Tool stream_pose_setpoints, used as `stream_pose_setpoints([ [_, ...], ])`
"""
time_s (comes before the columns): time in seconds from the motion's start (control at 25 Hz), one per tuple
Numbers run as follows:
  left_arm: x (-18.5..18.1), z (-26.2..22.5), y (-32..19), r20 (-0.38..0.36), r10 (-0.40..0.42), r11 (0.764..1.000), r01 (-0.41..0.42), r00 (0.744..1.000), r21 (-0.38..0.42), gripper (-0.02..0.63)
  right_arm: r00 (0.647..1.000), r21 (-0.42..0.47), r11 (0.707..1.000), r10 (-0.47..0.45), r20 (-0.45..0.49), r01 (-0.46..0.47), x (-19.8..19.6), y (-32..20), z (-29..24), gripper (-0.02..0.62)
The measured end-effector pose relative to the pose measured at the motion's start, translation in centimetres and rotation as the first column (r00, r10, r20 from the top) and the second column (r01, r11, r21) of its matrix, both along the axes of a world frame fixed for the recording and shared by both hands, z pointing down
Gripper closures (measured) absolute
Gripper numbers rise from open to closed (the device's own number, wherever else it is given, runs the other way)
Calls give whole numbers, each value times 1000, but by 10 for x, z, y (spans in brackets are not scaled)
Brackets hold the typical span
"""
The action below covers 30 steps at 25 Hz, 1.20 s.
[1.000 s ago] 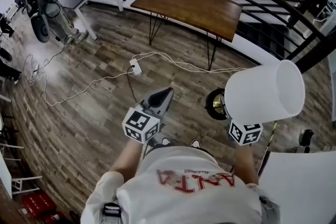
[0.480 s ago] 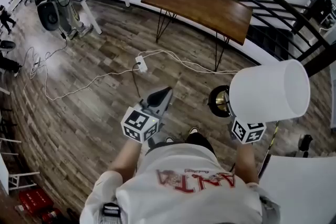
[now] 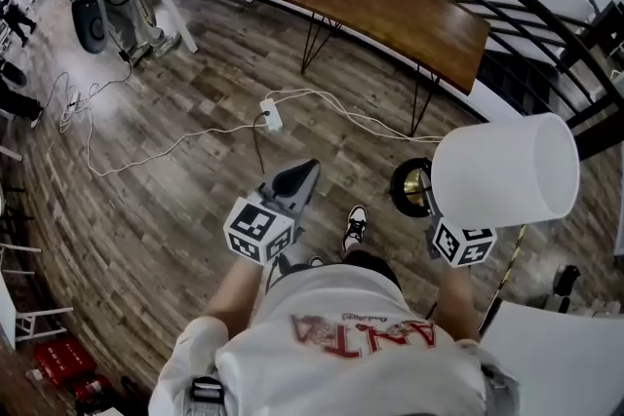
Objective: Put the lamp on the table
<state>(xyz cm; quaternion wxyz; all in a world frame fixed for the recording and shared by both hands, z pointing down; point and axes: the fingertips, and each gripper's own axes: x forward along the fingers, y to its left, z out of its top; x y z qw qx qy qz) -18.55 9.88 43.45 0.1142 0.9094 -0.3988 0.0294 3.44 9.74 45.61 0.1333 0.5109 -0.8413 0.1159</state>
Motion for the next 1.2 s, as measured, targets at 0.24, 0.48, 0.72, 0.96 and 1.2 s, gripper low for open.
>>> stream_pose_setpoints([
  [0.24, 3, -2, -48, 8, -24, 1000, 24, 1000, 11, 600, 1000, 13, 1000, -28, 6, 28, 0, -53, -2, 522],
  [0.48, 17, -10, -100, 15, -48, 999, 48, 999, 19, 600, 998, 22, 998, -57, 0, 57, 13, -108, -7, 520],
  [0.72, 50, -16, -152, 23, -50, 999, 50, 998, 21, 600, 998, 21, 997, -69, -3, 69, 42, -163, -9, 522],
  [0.96, 85, -15, -197, 35, -50, 999, 49, 998, 17, 600, 997, 8, 997, -71, -2, 71, 76, -208, -2, 522],
  [1.2, 109, -7, -236, 35, -49, 999, 49, 998, 5, 600, 998, -3, 998, -67, -2, 67, 101, -249, 5, 522],
])
